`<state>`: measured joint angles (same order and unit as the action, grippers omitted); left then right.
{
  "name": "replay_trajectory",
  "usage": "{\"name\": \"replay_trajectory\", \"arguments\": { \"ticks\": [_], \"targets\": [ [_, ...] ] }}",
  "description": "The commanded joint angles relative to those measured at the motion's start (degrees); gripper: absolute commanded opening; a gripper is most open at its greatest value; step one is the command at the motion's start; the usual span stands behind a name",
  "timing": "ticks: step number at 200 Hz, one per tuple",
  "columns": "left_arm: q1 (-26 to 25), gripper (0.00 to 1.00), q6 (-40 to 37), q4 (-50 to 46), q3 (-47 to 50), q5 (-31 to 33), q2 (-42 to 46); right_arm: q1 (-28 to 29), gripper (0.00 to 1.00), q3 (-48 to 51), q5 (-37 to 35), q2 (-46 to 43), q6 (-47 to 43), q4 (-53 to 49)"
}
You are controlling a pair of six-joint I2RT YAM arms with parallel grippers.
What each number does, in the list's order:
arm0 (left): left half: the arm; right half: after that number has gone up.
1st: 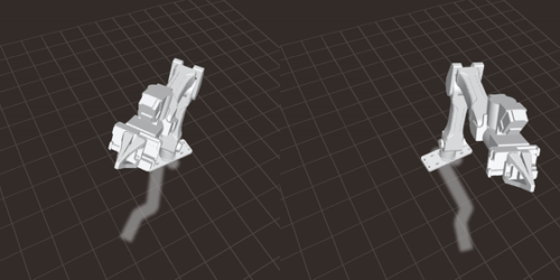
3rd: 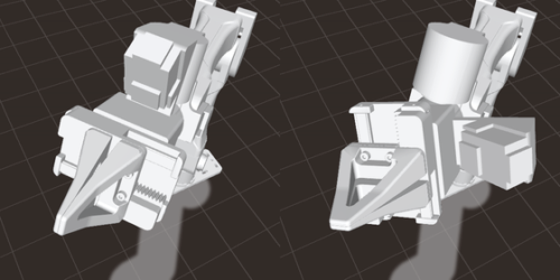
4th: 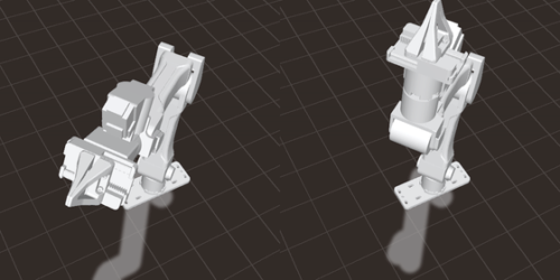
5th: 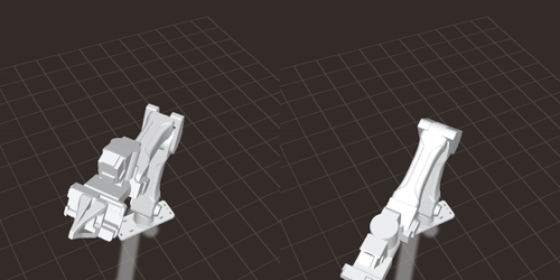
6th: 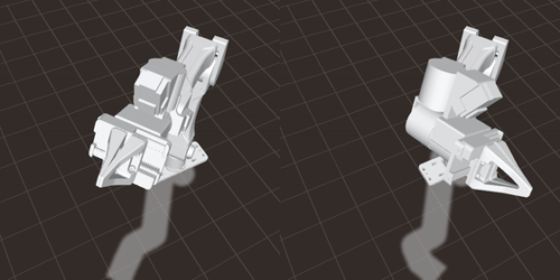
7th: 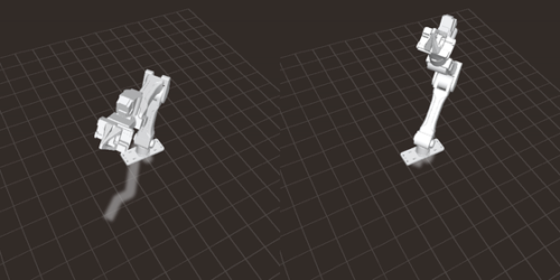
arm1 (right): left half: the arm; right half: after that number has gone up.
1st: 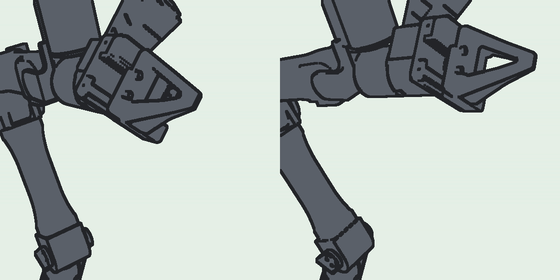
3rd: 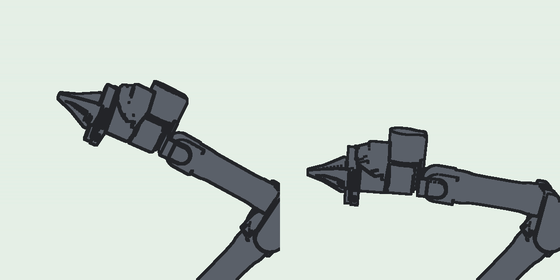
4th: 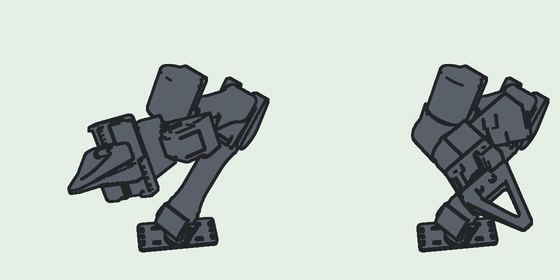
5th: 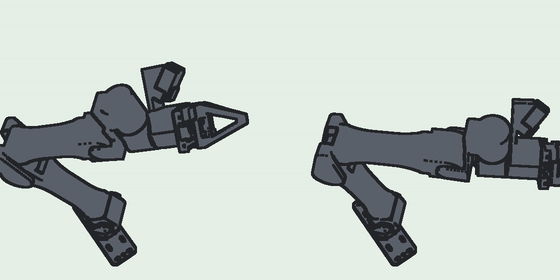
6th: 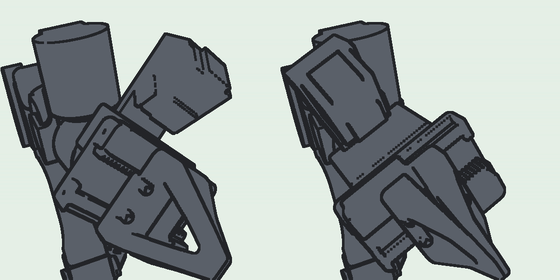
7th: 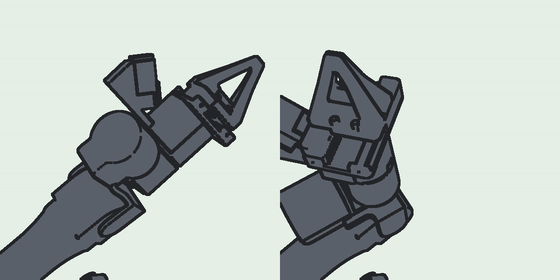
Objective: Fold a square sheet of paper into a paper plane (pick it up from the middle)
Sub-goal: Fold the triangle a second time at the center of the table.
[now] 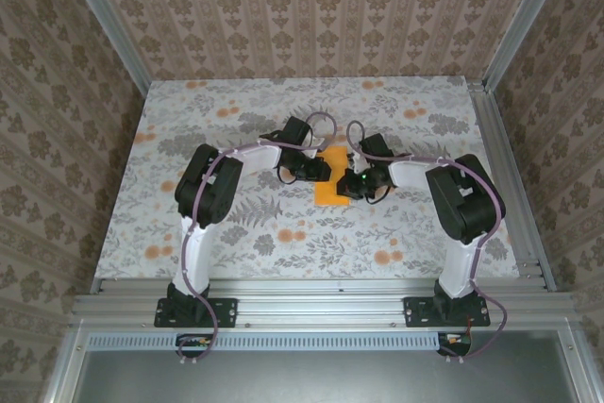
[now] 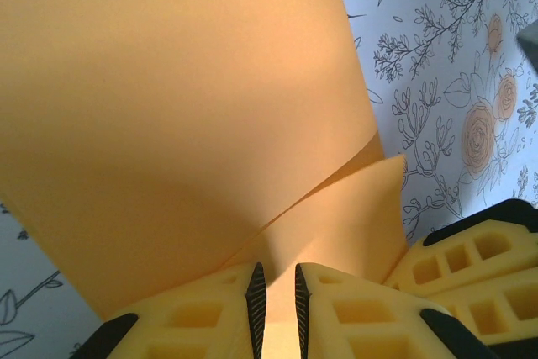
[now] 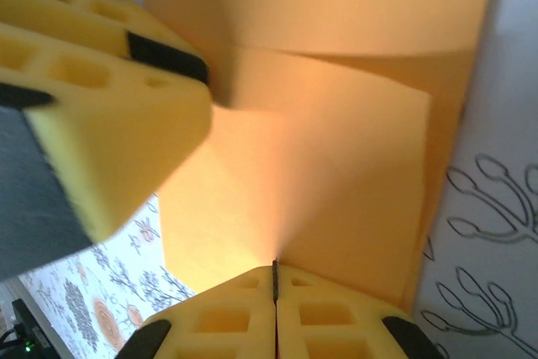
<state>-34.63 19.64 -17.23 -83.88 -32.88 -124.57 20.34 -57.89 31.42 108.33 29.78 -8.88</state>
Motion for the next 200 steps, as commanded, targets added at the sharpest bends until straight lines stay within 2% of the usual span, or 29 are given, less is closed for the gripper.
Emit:
{"name": "replay_trajectory", "arguments": {
  "ticks": [1, 91, 142, 200],
  "targets": [
    [0.7, 0.22, -2.5, -7.7, 2.5, 7.3, -6.6, -0.6, 0.1, 2.3, -2.2, 0.2, -2.4, -3.3],
    [1.1, 0.22, -3.9, -9.7, 1.8, 8.2, -7.0, -2.0, 0.09, 11.0, -6.7, -4.0, -4.5, -5.9],
    [1.2, 0.22, -4.2, -10.4, 1.5, 7.8, -6.9, -2.5, 0.09, 15.7, -8.2, -9.5, -4.0, -7.0],
    [1.0, 0.23, -4.1, -10.9, -0.4, 3.8, -5.7, -2.8, 0.1, 14.1, -3.3, -15.6, -0.1, -4.7]
  ]
}}
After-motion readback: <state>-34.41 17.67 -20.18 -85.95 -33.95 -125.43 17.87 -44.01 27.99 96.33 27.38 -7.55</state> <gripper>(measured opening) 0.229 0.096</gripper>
